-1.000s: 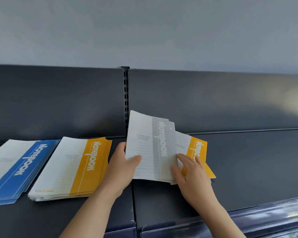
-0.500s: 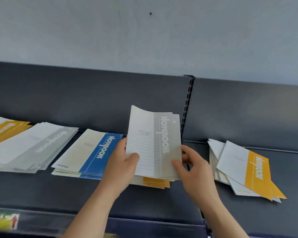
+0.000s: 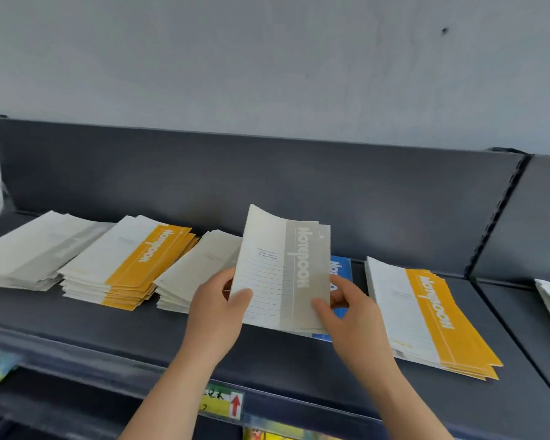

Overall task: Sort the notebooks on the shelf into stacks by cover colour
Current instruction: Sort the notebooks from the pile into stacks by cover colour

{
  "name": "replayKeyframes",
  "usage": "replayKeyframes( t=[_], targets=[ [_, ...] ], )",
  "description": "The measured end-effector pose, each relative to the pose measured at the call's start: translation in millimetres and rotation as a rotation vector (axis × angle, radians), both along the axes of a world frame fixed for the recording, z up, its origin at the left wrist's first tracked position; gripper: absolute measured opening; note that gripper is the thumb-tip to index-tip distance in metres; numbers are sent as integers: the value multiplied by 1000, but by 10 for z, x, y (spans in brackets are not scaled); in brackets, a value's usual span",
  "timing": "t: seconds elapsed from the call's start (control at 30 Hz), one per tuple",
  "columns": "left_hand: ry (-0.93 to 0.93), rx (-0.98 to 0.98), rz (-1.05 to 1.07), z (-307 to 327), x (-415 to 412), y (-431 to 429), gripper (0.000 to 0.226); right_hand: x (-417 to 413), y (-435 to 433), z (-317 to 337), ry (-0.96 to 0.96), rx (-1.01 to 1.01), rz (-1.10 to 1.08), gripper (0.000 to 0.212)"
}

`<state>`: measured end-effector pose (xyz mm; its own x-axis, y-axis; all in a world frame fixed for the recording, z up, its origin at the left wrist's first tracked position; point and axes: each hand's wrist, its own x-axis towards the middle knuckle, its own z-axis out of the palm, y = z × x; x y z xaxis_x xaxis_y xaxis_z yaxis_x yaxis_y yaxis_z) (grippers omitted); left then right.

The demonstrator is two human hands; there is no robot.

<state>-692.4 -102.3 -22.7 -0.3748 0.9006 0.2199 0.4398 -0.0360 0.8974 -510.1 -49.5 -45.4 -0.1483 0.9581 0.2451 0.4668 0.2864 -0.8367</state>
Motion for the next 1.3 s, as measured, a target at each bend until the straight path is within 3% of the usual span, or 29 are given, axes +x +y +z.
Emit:
replayKeyframes(
  t=[0.4, 0.53, 0.7, 1.1, 1.2, 1.3],
  targets=[
    [42, 3, 121, -27, -793, -5, 30, -882, 176, 41, -63, 5, 85, 36],
    [39, 18, 186, -55, -1123, -62, 30, -1256, 227, 41, -72, 12, 139, 47],
    [41, 66, 274, -67, -1654, -141, 29, -1803, 188, 122, -73, 34, 210, 30],
    [176, 102, 289, 46, -3454, -252, 25, -3651, 1, 209, -32, -8, 231, 30],
    [255, 85, 298, 48, -3845, -252, 27, -4027, -13, 166, -88, -19, 198, 31],
    [339, 22, 340, 30, -4144, -228, 29, -4337, 11, 103, -262, 57, 113, 27]
  ],
)
